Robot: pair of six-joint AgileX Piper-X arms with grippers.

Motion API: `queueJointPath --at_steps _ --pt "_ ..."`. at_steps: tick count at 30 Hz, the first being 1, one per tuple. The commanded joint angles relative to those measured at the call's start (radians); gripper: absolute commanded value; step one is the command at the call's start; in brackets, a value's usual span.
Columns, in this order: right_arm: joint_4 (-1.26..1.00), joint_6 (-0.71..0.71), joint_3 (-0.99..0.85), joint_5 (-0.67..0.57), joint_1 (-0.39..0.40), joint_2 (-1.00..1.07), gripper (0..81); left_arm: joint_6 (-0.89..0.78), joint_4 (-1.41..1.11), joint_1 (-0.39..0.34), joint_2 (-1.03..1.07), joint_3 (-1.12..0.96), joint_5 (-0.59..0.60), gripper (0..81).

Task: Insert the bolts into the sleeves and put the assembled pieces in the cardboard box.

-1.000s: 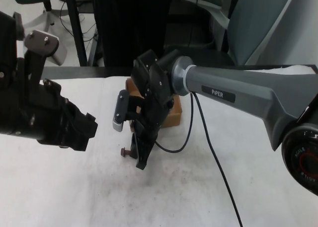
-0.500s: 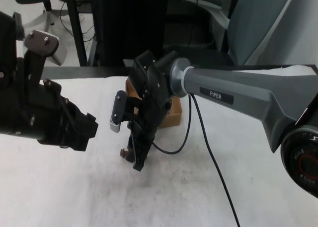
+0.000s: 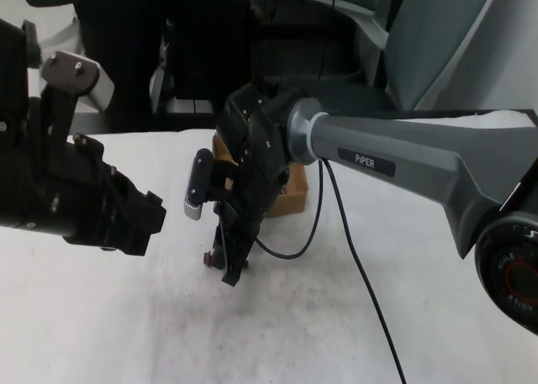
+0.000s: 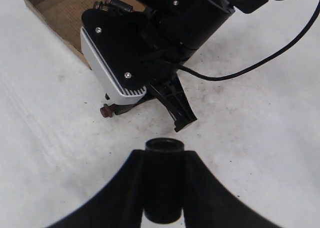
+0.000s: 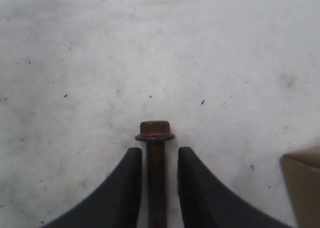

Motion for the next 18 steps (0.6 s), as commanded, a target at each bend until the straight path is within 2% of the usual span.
queueJointPath --at_steps 1,12,14,16,18 --pt "-0.004 0.0 -0.011 -0.014 0.001 -0.001 23.7 0.0 -0.011 0.002 -0.014 -0.011 0.009 0.3" --pt "0.021 0.0 -0.011 0.008 0.003 0.007 22.6 -0.004 -0.011 0.002 -0.014 -0.011 0.009 0.3" --pt "0.018 0.0 -0.011 0.007 0.004 0.007 15.0 -0.004 -0.011 0.002 -0.014 -0.011 0.009 0.3" --pt "0.004 0.0 -0.011 0.021 0.013 0.007 3.8 -0.004 -0.011 0.002 -0.014 -0.011 0.009 0.3" --pt "-0.014 0.0 -0.011 0.037 0.025 0.007 0.6 -0.004 -0.011 0.002 -0.014 -0.011 0.009 0.3"
